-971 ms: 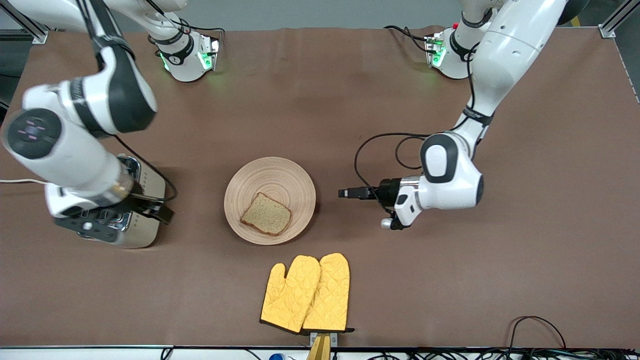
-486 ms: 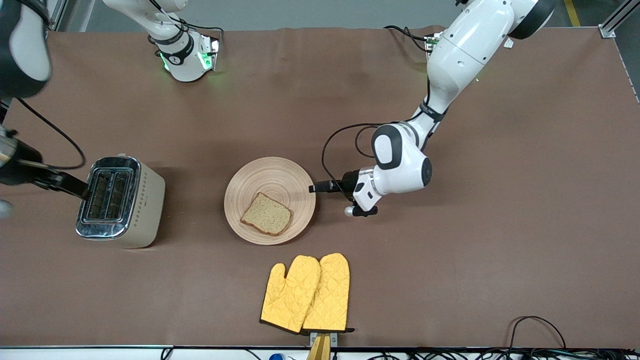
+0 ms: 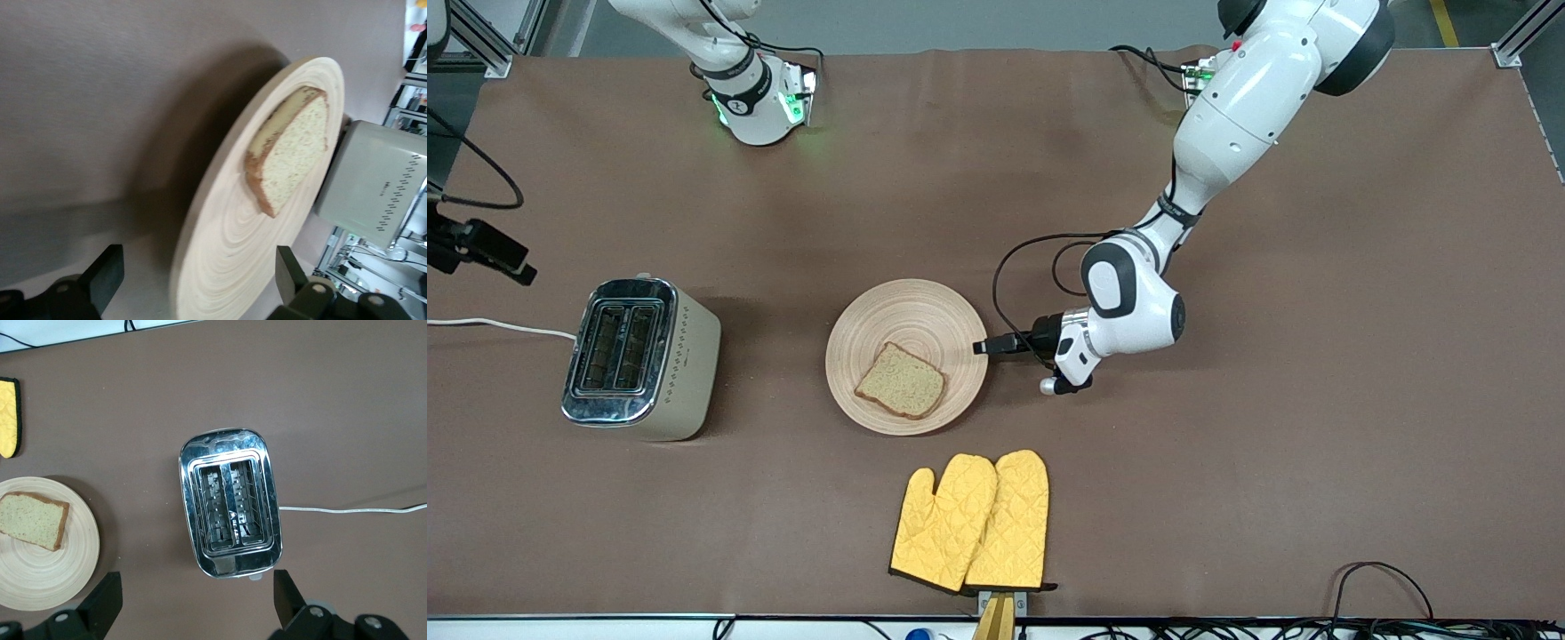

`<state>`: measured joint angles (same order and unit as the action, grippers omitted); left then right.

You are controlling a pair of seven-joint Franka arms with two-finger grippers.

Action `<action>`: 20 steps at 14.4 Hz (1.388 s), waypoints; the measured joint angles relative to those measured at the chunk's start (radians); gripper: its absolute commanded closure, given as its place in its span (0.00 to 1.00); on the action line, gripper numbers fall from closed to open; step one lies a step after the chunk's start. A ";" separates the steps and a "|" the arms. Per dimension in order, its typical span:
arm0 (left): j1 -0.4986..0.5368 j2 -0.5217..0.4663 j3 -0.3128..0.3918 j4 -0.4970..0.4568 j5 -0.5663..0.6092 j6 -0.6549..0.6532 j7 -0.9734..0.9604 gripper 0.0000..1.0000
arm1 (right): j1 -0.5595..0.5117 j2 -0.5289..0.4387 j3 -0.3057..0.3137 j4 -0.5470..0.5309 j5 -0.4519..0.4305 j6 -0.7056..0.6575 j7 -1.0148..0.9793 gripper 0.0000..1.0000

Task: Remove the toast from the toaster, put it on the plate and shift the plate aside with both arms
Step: 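Withdraw the right gripper while the left gripper grips the plate rim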

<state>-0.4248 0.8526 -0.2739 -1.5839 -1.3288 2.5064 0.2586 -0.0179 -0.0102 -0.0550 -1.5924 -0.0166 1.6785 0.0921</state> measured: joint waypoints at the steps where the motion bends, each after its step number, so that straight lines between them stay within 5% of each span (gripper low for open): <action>1: -0.005 0.005 0.000 0.015 -0.012 0.000 0.000 0.00 | 0.002 -0.024 0.000 -0.024 0.000 0.003 -0.001 0.00; 5: -0.016 0.024 -0.003 0.052 -0.051 -0.001 0.020 0.00 | 0.011 -0.106 0.000 -0.120 0.000 0.032 -0.002 0.00; 14: -0.050 0.080 -0.003 0.083 -0.113 -0.001 0.100 0.02 | 0.011 -0.122 -0.004 -0.075 0.000 -0.022 -0.002 0.00; 17: -0.049 0.096 -0.003 0.085 -0.146 -0.001 0.134 0.20 | 0.014 -0.115 -0.004 -0.075 0.000 -0.028 -0.007 0.00; 20: -0.049 0.100 -0.003 0.085 -0.148 -0.001 0.134 0.59 | 0.016 -0.103 -0.003 -0.074 0.000 -0.028 -0.009 0.00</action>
<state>-0.4735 0.9523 -0.2771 -1.4993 -1.4764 2.5051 0.3930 -0.0015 -0.1133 -0.0583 -1.6666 -0.0162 1.6508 0.0832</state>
